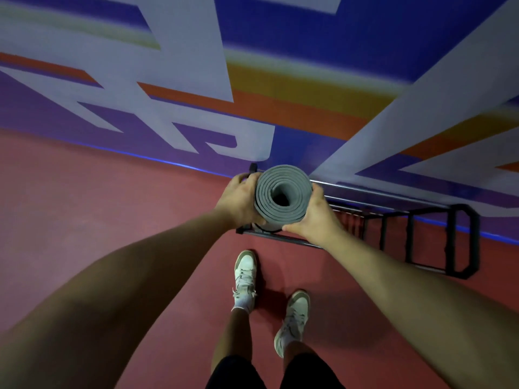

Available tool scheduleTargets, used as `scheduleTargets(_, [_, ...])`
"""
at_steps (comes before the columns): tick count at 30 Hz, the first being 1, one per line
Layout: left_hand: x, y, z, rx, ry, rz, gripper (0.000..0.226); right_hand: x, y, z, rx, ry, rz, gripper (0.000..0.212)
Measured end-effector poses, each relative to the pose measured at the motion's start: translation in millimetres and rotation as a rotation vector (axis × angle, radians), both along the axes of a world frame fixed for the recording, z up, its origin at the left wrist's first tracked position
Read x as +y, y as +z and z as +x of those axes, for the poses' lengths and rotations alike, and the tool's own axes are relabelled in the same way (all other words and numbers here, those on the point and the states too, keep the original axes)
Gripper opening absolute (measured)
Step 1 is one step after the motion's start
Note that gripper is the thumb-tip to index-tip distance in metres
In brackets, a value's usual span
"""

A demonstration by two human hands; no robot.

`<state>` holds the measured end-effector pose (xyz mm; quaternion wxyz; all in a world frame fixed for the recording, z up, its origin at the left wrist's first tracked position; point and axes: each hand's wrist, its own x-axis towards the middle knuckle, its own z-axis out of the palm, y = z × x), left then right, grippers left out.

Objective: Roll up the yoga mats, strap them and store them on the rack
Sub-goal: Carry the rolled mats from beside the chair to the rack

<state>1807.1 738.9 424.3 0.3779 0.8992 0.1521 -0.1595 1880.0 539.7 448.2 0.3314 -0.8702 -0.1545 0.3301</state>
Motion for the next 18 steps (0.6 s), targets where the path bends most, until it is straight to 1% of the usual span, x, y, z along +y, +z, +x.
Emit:
scheduleTargets(3, [9,-12,12,-0.002,0.025,0.029,0.124,8,-17,14,-0.028,-0.017,0.02,0.115])
scheduleTargets(6, [12,-8,13,-0.026,0.026,0.026,0.119,10,-18,24,-0.015,0.05,-0.023,0.114])
scheduleTargets(9, [7,-3,2,-0.047,0.083,0.022,0.113,6,-14,18,-0.026,0.06,-0.017,0.116])
scheduleTargets(13, [6,-5,-3,-0.05,0.107,0.035,0.114,6,-12,11,-0.062,0.063,-0.04,0.117])
scheduleTargets(18, [-3,-13,-2,0.014,0.042,0.073,0.113,-3,-21,9,-0.005,0.066,-0.049,0.114])
